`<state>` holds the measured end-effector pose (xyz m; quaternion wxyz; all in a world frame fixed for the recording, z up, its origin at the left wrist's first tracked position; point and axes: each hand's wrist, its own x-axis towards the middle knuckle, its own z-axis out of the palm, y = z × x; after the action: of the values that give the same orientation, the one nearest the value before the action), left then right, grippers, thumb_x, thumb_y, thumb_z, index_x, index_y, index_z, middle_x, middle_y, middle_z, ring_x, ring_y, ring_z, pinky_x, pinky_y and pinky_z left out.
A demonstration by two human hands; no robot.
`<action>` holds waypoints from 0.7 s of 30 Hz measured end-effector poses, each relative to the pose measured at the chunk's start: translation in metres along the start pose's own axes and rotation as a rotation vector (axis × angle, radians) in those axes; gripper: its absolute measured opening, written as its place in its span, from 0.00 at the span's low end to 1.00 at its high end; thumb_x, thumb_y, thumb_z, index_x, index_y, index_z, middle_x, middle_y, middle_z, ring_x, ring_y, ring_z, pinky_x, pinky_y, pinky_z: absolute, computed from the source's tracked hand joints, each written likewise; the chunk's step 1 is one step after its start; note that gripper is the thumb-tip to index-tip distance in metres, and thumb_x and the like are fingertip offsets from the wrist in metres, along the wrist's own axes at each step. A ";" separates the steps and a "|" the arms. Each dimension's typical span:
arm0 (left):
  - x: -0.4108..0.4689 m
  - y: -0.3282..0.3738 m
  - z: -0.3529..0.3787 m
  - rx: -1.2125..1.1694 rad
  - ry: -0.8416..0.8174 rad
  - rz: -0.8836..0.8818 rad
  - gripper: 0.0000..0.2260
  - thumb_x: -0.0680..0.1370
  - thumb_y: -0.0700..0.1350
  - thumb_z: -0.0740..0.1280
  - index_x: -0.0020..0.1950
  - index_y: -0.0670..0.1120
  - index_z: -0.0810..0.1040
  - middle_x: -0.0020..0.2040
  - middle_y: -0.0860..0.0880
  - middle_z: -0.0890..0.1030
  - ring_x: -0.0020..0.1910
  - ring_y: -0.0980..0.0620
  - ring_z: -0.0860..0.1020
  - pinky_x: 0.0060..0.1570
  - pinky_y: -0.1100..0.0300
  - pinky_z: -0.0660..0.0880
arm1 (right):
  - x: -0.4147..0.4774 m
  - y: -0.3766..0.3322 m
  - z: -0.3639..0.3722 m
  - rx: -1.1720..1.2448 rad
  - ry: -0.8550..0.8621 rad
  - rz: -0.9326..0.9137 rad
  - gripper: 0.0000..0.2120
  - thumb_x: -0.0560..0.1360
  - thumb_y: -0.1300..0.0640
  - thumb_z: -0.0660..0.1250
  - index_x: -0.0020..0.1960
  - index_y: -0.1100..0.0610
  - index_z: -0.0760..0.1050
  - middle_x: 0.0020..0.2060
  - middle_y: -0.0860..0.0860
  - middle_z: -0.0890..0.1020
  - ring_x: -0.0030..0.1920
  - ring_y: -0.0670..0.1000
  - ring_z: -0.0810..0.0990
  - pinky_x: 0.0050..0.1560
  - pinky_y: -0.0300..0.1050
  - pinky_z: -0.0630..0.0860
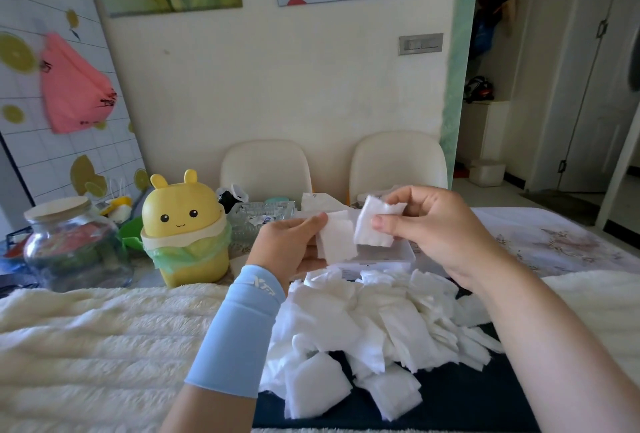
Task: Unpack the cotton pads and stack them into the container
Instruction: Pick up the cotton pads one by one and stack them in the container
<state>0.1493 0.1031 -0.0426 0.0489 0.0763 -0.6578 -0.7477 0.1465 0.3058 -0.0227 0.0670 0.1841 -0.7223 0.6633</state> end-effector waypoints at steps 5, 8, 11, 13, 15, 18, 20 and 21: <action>-0.005 0.004 0.007 0.026 -0.034 0.042 0.08 0.78 0.43 0.70 0.51 0.38 0.83 0.47 0.37 0.85 0.46 0.39 0.85 0.44 0.49 0.84 | -0.005 -0.008 0.004 0.088 -0.081 0.075 0.15 0.70 0.68 0.76 0.55 0.58 0.80 0.41 0.56 0.86 0.35 0.47 0.81 0.30 0.37 0.75; -0.009 0.006 0.011 0.002 -0.137 0.034 0.10 0.80 0.42 0.67 0.53 0.37 0.83 0.48 0.36 0.85 0.48 0.39 0.85 0.45 0.51 0.84 | -0.003 -0.004 0.014 -0.099 -0.062 0.079 0.22 0.68 0.65 0.79 0.59 0.53 0.79 0.43 0.56 0.87 0.33 0.46 0.80 0.30 0.36 0.74; -0.011 0.006 0.013 -0.015 -0.177 0.022 0.09 0.82 0.42 0.64 0.53 0.40 0.83 0.49 0.37 0.85 0.49 0.39 0.85 0.45 0.52 0.84 | 0.000 0.000 0.017 -0.234 -0.017 0.067 0.26 0.66 0.62 0.82 0.59 0.50 0.78 0.40 0.52 0.87 0.28 0.43 0.78 0.29 0.35 0.72; -0.010 0.005 0.013 -0.019 -0.182 0.011 0.09 0.82 0.42 0.64 0.54 0.40 0.82 0.51 0.36 0.85 0.50 0.38 0.84 0.48 0.50 0.83 | 0.000 0.001 0.018 -0.237 0.001 0.073 0.26 0.65 0.62 0.82 0.59 0.50 0.78 0.39 0.52 0.87 0.30 0.45 0.80 0.32 0.39 0.78; -0.010 0.004 0.014 -0.031 -0.207 -0.008 0.11 0.81 0.44 0.65 0.55 0.38 0.82 0.51 0.36 0.85 0.51 0.38 0.84 0.49 0.49 0.83 | 0.001 0.003 0.017 -0.277 0.043 0.066 0.24 0.64 0.61 0.83 0.56 0.49 0.79 0.40 0.50 0.86 0.35 0.45 0.82 0.40 0.41 0.82; -0.008 0.004 0.014 -0.057 -0.221 -0.038 0.12 0.81 0.44 0.66 0.55 0.36 0.81 0.51 0.36 0.84 0.49 0.38 0.83 0.51 0.48 0.82 | 0.002 0.007 0.015 -0.454 0.086 -0.046 0.22 0.62 0.55 0.84 0.52 0.43 0.80 0.46 0.43 0.81 0.37 0.44 0.77 0.41 0.35 0.74; -0.007 0.004 0.013 -0.083 -0.221 -0.063 0.11 0.80 0.43 0.66 0.53 0.36 0.82 0.50 0.36 0.84 0.46 0.40 0.83 0.52 0.47 0.81 | 0.001 0.010 0.013 -0.546 0.064 -0.209 0.23 0.63 0.56 0.83 0.52 0.41 0.80 0.48 0.41 0.78 0.37 0.46 0.75 0.42 0.34 0.72; -0.006 0.004 0.013 -0.095 -0.224 -0.076 0.10 0.80 0.43 0.66 0.52 0.37 0.82 0.49 0.36 0.84 0.45 0.41 0.83 0.52 0.47 0.81 | 0.001 0.010 0.013 -0.589 0.049 -0.280 0.21 0.63 0.55 0.83 0.52 0.40 0.81 0.48 0.40 0.77 0.38 0.46 0.74 0.43 0.34 0.71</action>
<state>0.1529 0.1161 -0.0366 -0.0495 0.0147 -0.6198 -0.7831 0.1444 0.2936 -0.0335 0.2252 0.2383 -0.8488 0.4147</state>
